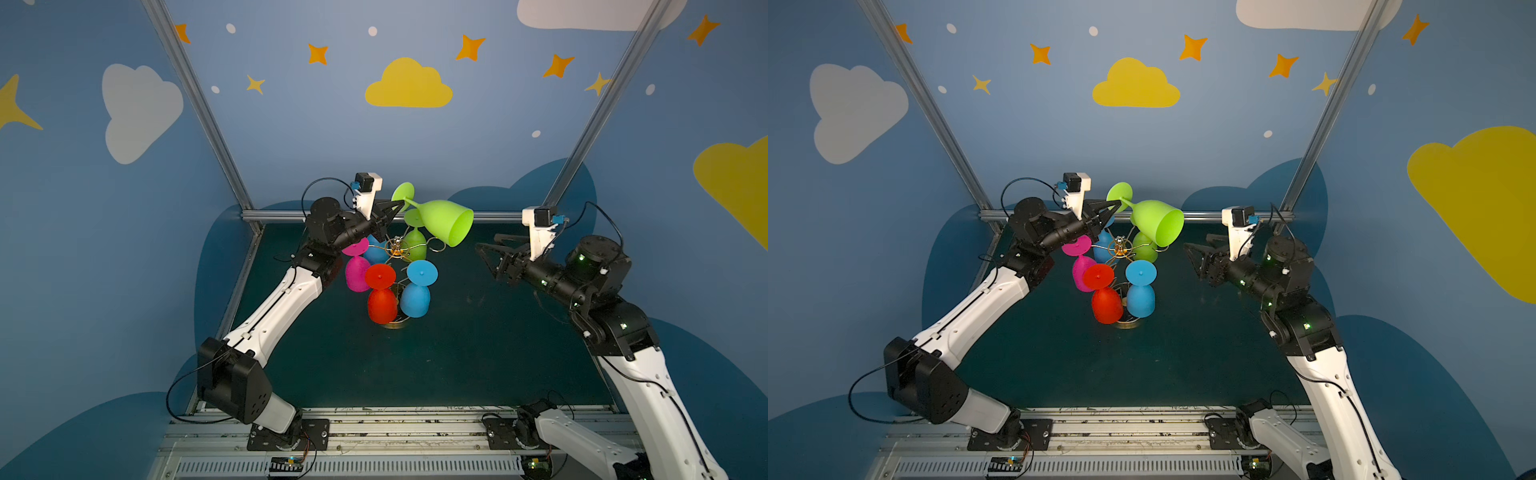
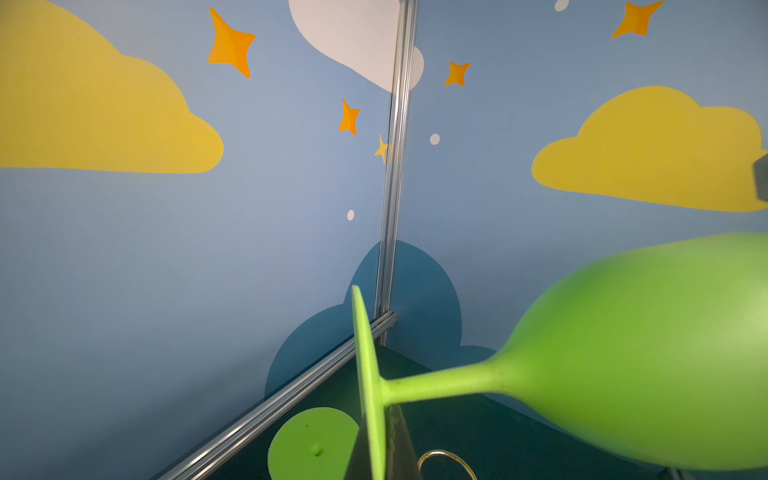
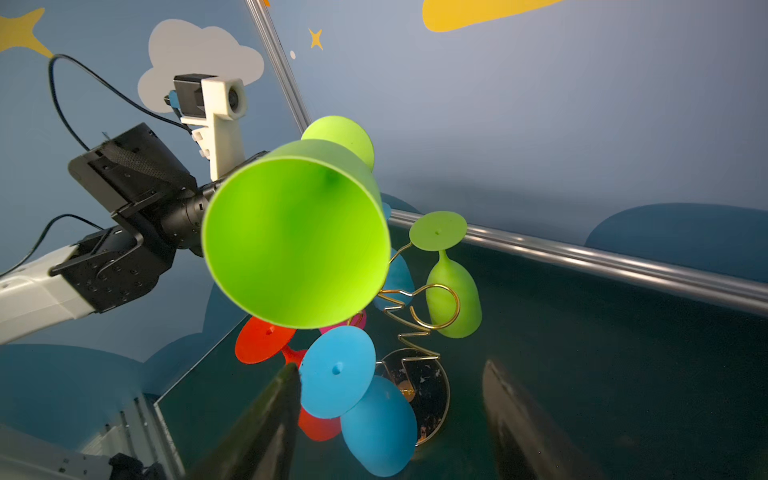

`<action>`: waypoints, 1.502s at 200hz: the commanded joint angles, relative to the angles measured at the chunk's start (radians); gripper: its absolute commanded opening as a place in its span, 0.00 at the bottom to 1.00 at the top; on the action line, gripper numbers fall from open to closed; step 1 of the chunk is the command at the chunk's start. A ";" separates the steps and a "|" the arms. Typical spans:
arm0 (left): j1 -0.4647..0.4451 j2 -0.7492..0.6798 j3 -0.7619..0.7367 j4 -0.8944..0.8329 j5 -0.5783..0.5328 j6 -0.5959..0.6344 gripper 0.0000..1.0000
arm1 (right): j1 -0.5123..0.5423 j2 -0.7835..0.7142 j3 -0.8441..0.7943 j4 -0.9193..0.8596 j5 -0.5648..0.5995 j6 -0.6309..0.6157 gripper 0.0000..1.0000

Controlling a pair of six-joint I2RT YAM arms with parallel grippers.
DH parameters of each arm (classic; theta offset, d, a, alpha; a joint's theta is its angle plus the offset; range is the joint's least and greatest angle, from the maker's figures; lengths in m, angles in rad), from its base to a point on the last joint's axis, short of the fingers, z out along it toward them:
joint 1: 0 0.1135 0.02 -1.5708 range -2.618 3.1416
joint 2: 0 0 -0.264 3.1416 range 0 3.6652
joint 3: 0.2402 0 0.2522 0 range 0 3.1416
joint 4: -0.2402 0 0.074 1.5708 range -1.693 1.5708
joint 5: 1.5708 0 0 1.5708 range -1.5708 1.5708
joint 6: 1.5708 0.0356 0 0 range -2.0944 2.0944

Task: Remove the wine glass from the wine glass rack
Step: 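Hold the green glass with the left gripper while the right gripper regrasps its rim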

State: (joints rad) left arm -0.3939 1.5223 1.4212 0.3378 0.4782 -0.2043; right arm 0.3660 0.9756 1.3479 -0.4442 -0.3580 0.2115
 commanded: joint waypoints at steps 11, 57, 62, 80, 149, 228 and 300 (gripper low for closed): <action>0.031 0.006 -0.002 0.061 0.051 -0.121 0.03 | -0.014 0.024 -0.018 0.047 -0.083 0.034 0.61; 0.048 0.011 -0.002 0.109 0.094 -0.213 0.03 | -0.014 0.038 -0.042 0.084 -0.132 0.034 0.59; 0.048 0.010 -0.004 0.107 0.095 -0.212 0.03 | -0.016 0.038 -0.042 0.087 -0.136 0.033 0.59; 0.049 0.006 -0.014 0.105 0.094 -0.210 0.03 | -0.016 0.034 -0.037 0.108 -0.151 0.044 0.58; 0.048 -0.004 -0.045 0.118 0.086 -0.192 0.03 | -0.014 0.053 0.032 0.174 -0.196 0.111 0.54; 0.047 -0.020 -0.068 0.115 0.084 -0.159 0.03 | 0.017 0.189 0.126 0.214 -0.185 0.173 0.55; 0.040 -0.025 -0.068 0.086 0.073 -0.087 0.03 | 0.082 0.272 0.178 0.214 -0.110 0.177 0.26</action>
State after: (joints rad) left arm -0.3485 1.5238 1.3609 0.4194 0.5533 -0.3382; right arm 0.4355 1.2400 1.4879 -0.2596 -0.5014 0.3801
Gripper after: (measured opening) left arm 0.050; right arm 0.334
